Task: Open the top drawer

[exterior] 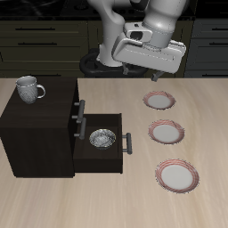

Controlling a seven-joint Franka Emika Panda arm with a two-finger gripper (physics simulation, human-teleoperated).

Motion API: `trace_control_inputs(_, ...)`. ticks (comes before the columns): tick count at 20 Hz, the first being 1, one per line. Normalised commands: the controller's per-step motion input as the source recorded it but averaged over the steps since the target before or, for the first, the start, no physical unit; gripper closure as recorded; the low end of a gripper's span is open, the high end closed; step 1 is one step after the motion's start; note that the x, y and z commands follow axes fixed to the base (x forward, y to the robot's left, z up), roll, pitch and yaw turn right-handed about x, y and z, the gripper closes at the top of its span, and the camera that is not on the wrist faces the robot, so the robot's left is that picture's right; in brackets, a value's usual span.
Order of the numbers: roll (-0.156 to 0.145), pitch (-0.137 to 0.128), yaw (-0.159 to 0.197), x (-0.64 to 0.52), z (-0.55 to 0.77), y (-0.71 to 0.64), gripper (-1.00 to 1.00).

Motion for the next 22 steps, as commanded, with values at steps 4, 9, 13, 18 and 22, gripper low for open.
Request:
trace_control_inputs(4,-0.111,-0.001,0.036,0.12,-0.07,-0.08,-1.0)
trace_control_inputs(9,-0.158,0.0,0.03,0.21,0.04,-0.25,-1.0)
trace_control_inputs(13,-0.2,0.026,0.014,0.19,0.05,-0.29,-1.0)
trace_control_inputs(18,-0.097,0.012,0.03,0.07,0.02,-0.21,-1.0)
trace_control_inputs(22,-0.093,0.029,0.023,-0.13,-0.06,-0.08,-1.0)
